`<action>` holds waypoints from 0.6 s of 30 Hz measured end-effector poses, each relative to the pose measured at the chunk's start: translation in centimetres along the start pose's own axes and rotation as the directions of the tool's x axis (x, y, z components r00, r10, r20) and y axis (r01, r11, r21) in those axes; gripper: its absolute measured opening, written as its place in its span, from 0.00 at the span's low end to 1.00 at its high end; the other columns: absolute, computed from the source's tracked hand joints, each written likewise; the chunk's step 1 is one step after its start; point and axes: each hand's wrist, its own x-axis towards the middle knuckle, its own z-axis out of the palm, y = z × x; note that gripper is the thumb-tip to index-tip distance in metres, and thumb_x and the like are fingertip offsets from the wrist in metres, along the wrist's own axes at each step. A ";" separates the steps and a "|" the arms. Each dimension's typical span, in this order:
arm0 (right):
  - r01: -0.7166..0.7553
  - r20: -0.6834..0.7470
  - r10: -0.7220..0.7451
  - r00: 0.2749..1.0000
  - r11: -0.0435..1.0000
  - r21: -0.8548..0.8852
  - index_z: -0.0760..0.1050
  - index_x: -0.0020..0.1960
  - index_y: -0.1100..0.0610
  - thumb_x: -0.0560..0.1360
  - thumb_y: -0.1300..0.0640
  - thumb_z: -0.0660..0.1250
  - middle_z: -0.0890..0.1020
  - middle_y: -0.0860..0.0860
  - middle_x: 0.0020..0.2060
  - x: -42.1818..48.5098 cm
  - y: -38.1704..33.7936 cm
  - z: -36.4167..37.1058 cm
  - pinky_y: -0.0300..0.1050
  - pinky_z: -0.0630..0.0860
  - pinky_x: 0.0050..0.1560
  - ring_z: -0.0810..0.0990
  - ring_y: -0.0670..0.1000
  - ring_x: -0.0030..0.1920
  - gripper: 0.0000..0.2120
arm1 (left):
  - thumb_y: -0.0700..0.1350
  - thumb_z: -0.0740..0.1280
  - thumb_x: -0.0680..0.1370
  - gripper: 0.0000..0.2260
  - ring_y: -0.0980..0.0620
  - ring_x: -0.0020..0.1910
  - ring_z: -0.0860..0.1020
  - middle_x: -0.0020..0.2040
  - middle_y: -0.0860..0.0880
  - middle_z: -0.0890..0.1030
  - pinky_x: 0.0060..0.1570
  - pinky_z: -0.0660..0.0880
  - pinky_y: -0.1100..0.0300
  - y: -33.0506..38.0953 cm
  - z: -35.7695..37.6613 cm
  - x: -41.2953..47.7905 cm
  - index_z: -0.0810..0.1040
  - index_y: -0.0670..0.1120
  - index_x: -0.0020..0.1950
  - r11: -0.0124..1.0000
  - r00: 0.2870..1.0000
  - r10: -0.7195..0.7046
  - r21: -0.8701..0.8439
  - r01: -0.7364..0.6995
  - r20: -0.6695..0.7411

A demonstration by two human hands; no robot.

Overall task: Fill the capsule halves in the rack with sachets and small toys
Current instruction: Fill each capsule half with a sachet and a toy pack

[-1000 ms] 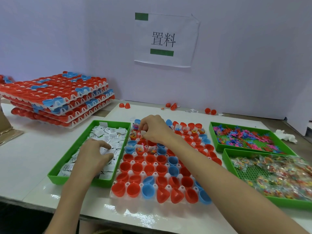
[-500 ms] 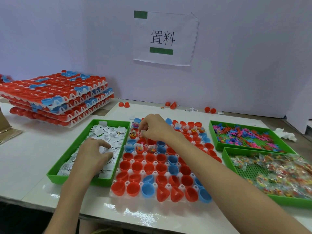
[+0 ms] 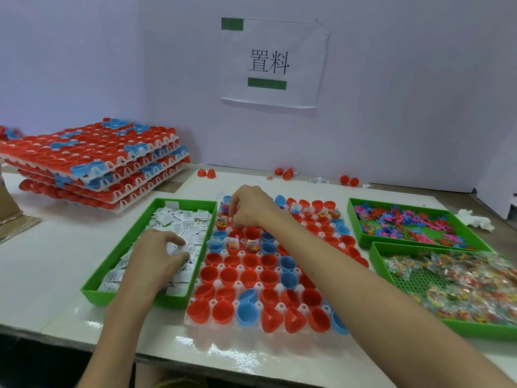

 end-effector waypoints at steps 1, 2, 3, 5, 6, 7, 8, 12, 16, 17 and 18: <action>-0.004 0.006 0.004 1.000 1.000 0.002 0.84 0.51 0.57 0.71 0.66 0.72 0.83 0.53 0.50 0.1 -0.1 0.0 0.42 0.78 0.45 0.78 0.49 0.44 0.10 | 0.45 0.76 0.73 0.12 0.44 0.62 0.75 0.63 0.43 0.76 0.59 0.71 0.50 0.0 0.0 0.0 0.83 0.48 0.55 1.000 1.000 0.002 -0.003 -0.002 0.000; -0.005 0.011 0.005 1.000 1.000 0.003 0.85 0.51 0.58 0.71 0.66 0.72 0.83 0.53 0.51 0.1 -0.1 -0.1 0.43 0.79 0.46 0.79 0.50 0.45 0.11 | 0.45 0.76 0.73 0.11 0.44 0.62 0.75 0.63 0.43 0.76 0.59 0.71 0.50 0.0 0.0 -0.1 0.83 0.49 0.55 1.000 1.000 0.002 -0.007 -0.002 0.001; -0.002 0.016 0.002 1.000 1.000 0.002 0.84 0.52 0.57 0.71 0.66 0.73 0.83 0.53 0.51 0.2 -0.1 -0.1 0.43 0.79 0.47 0.79 0.50 0.46 0.10 | 0.45 0.76 0.73 0.11 0.44 0.62 0.75 0.62 0.43 0.76 0.59 0.71 0.50 0.1 -0.1 -0.1 0.83 0.49 0.54 1.000 1.000 0.001 -0.013 -0.001 0.001; 0.005 0.025 -0.005 1.000 1.000 0.012 0.84 0.51 0.56 0.71 0.64 0.74 0.83 0.52 0.52 0.1 0.1 -0.4 0.42 0.77 0.45 0.78 0.50 0.47 0.10 | 0.45 0.76 0.73 0.09 0.43 0.61 0.75 0.61 0.42 0.77 0.58 0.71 0.49 0.2 -0.1 -0.1 0.83 0.49 0.52 1.000 1.000 0.000 -0.022 0.000 0.000; 0.007 0.029 -0.008 1.000 0.999 0.035 0.84 0.51 0.56 0.71 0.63 0.74 0.82 0.52 0.53 0.1 0.3 -0.5 0.42 0.76 0.45 0.78 0.50 0.49 0.09 | 0.45 0.76 0.73 0.09 0.43 0.60 0.75 0.61 0.42 0.77 0.57 0.71 0.49 0.2 -0.1 -0.2 0.82 0.49 0.51 1.000 1.000 0.001 -0.026 -0.002 -0.004; 0.008 0.032 -0.011 0.999 0.998 0.069 0.84 0.50 0.56 0.71 0.63 0.75 0.82 0.52 0.54 -0.1 0.5 -0.8 0.44 0.77 0.48 0.79 0.50 0.50 0.09 | 0.45 0.76 0.72 0.08 0.43 0.60 0.76 0.59 0.42 0.78 0.56 0.71 0.49 0.2 -0.1 -0.3 0.82 0.49 0.50 0.999 1.000 0.005 -0.033 -0.006 -0.012; 0.008 0.029 -0.012 1.000 0.994 0.110 0.83 0.50 0.56 0.70 0.62 0.76 0.82 0.52 0.54 -0.3 0.8 -1.1 0.48 0.78 0.52 0.80 0.51 0.52 0.09 | 0.44 0.76 0.72 0.08 0.43 0.58 0.76 0.58 0.41 0.78 0.55 0.72 0.50 0.2 -0.1 -0.3 0.82 0.49 0.49 0.999 1.000 0.008 -0.044 -0.009 -0.022; -0.002 -0.111 0.031 0.993 0.967 0.256 0.83 0.49 0.55 0.72 0.58 0.75 0.84 0.50 0.46 -1.9 3.5 -4.1 0.47 0.79 0.52 0.82 0.48 0.48 0.05 | 0.43 0.76 0.72 0.07 0.44 0.54 0.78 0.55 0.41 0.80 0.53 0.74 0.48 0.3 -0.2 -0.6 0.82 0.48 0.49 0.997 0.998 0.023 -0.072 -0.028 -0.062; -0.137 -0.282 0.219 0.934 0.949 0.283 0.84 0.44 0.53 0.73 0.61 0.72 0.83 0.47 0.39 -4.7 10.1 -8.1 0.36 0.73 0.40 0.81 0.44 0.40 0.05 | 0.39 0.74 0.73 0.05 0.47 0.43 0.78 0.45 0.45 0.82 0.41 0.72 0.53 0.5 -0.4 -0.9 0.82 0.49 0.42 0.992 0.990 0.039 -0.116 -0.055 -0.132; -0.201 -0.315 0.283 0.906 0.942 0.267 0.83 0.44 0.52 0.73 0.62 0.72 0.83 0.48 0.40 -5.5 12.1 -8.9 0.38 0.75 0.40 0.81 0.46 0.41 0.05 | 0.38 0.74 0.73 0.07 0.49 0.40 0.77 0.41 0.47 0.81 0.37 0.71 0.55 0.4 -0.5 -1.0 0.81 0.49 0.41 0.991 0.988 0.033 -0.122 -0.052 -0.148; -0.279 -0.337 0.347 0.875 0.931 0.236 0.83 0.44 0.52 0.74 0.62 0.71 0.84 0.50 0.41 -6.3 14.2 -9.6 0.42 0.77 0.42 0.82 0.49 0.43 0.05 | 0.37 0.74 0.73 0.07 0.50 0.37 0.77 0.38 0.49 0.81 0.35 0.70 0.57 0.5 -0.5 -1.1 0.81 0.50 0.41 0.990 0.988 0.026 -0.132 -0.046 -0.153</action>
